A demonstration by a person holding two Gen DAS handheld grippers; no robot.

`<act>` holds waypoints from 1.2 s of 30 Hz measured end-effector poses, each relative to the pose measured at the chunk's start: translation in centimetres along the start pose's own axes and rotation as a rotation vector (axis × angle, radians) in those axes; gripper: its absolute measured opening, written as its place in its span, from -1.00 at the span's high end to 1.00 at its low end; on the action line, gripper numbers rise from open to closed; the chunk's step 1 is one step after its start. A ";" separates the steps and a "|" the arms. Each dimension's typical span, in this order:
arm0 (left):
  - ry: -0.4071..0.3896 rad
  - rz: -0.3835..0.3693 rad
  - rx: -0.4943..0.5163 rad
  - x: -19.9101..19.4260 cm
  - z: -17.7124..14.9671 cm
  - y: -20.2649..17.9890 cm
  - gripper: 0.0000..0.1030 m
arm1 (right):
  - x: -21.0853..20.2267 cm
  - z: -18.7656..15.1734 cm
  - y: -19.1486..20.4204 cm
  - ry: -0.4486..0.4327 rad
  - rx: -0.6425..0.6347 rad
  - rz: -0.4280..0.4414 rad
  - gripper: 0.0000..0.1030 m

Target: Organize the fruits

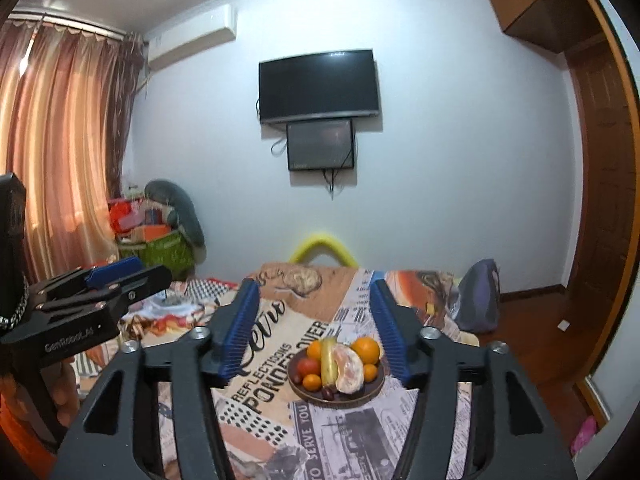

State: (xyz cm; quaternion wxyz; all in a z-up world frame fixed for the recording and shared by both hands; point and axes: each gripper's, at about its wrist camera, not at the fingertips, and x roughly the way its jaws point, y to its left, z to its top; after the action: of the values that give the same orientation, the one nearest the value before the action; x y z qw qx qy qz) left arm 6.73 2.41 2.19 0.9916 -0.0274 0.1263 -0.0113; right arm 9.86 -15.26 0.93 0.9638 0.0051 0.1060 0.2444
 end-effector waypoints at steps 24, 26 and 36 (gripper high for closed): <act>-0.027 0.042 0.003 -1.9 -1.0 -0.2 -0.97 | -1.6 -1.5 0.2 -0.013 0.007 -0.073 -0.99; -0.028 0.043 0.006 -2.0 -1.1 -0.3 -0.97 | -1.7 -1.6 0.3 -0.013 0.005 -0.075 -0.99; -0.024 0.042 0.011 -1.8 -1.3 -0.6 -0.99 | -1.8 -1.6 0.2 -0.011 0.003 -0.079 -0.99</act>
State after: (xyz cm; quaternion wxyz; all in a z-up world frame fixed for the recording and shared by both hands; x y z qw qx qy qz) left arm 4.68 1.79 1.47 0.9931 -0.0193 0.1149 0.0093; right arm 7.89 -15.96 -0.27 0.9733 0.0039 0.1011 0.2062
